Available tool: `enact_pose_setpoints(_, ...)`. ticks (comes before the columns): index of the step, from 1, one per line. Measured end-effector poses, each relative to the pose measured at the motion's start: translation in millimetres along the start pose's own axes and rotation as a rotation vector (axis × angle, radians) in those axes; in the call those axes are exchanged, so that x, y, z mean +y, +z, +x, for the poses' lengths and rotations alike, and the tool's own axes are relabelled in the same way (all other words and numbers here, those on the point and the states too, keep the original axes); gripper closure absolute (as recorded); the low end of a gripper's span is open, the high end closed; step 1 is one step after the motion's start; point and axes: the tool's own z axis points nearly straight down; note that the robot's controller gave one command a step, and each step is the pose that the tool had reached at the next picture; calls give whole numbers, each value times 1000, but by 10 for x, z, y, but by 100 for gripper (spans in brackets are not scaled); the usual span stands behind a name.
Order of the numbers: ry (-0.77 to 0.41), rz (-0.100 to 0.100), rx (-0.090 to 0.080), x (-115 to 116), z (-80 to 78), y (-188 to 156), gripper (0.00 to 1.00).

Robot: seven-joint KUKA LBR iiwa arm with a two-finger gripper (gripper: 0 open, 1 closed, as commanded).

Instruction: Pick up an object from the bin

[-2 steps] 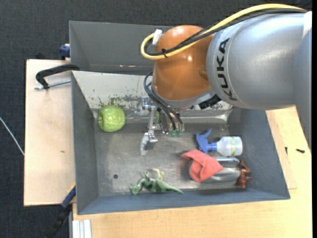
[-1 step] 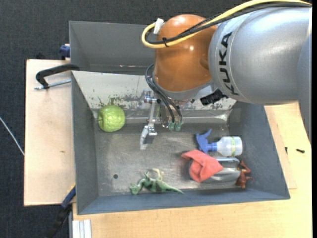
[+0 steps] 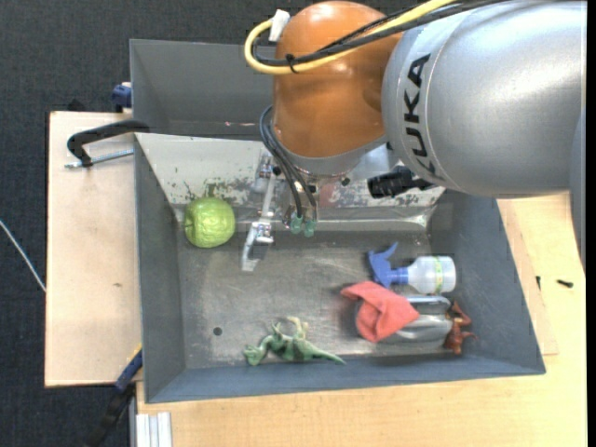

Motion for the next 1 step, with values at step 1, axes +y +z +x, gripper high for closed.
enact_pose_setpoints(1,30,-2,-1,317,-349,-964,100)
